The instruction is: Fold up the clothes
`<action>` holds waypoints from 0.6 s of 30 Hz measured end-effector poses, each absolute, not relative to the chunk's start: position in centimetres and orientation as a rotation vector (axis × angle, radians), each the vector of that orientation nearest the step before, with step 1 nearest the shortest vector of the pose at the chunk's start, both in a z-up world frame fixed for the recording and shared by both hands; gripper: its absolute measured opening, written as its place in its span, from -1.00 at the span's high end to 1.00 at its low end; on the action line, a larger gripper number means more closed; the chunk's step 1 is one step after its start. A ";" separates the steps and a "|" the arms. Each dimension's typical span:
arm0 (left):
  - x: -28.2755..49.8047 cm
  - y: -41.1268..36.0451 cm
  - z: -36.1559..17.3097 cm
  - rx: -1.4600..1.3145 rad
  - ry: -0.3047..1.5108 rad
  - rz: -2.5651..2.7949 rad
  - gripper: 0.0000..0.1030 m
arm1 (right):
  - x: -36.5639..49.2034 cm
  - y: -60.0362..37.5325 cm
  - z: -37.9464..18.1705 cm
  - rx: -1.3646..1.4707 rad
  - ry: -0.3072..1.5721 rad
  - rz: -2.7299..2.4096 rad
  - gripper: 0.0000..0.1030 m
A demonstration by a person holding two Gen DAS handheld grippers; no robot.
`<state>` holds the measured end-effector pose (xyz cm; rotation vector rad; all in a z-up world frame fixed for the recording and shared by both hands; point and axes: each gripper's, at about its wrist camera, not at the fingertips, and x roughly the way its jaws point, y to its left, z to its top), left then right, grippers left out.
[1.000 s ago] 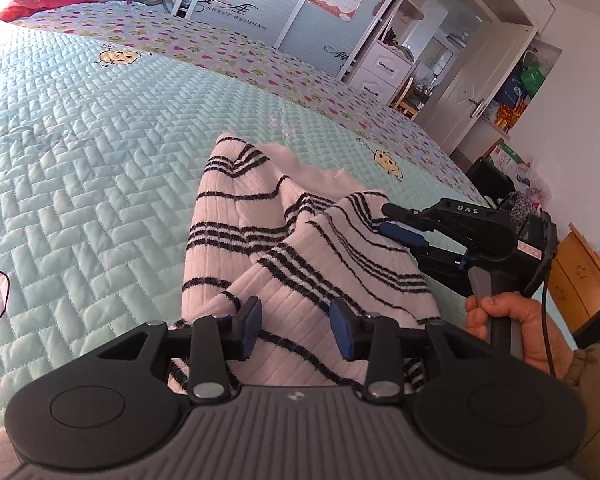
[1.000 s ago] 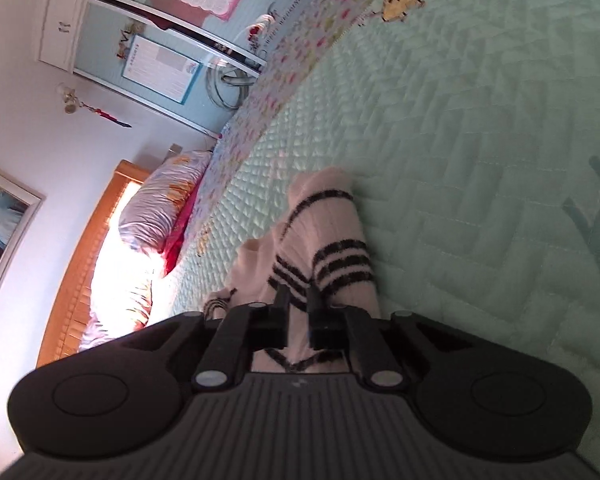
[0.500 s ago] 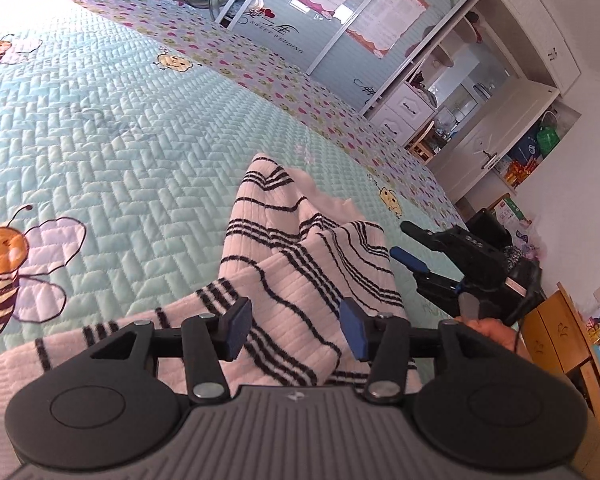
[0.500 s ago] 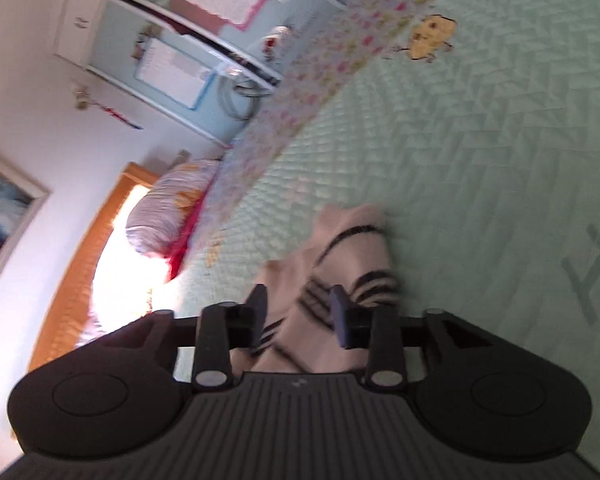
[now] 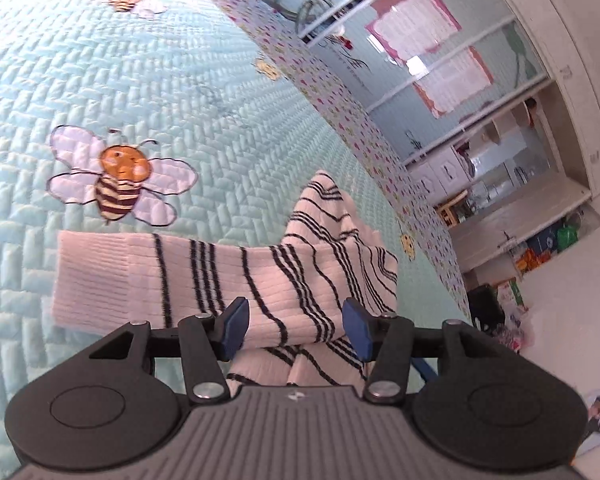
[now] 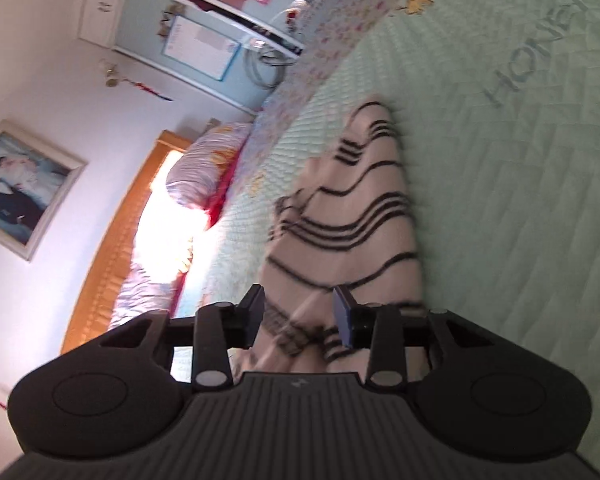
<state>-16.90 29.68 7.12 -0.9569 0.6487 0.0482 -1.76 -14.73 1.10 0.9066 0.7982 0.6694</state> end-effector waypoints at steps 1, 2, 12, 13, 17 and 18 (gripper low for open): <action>-17.6 30.3 7.0 -0.990 0.642 0.073 -0.09 | -3.1 -14.8 0.9 0.918 0.817 0.680 0.10; -18.3 31.0 7.0 -1.023 0.635 0.098 -0.10 | -3.9 -15.0 0.0 0.921 0.852 0.653 0.06; -25.3 36.0 8.3 -1.148 0.548 0.228 -0.15 | -10.3 -16.0 -1.4 0.966 0.886 0.574 0.17; -25.7 36.3 8.3 -1.151 0.545 0.236 -0.16 | -11.4 -16.0 -0.9 0.972 0.880 0.595 0.16; -26.4 36.3 7.7 -1.167 0.579 0.247 -0.19 | -14.8 -16.0 -2.5 0.958 0.964 0.580 0.15; -26.6 36.2 7.5 -1.172 0.589 0.246 -0.19 | -15.3 -15.8 -3.4 0.949 0.977 0.572 0.34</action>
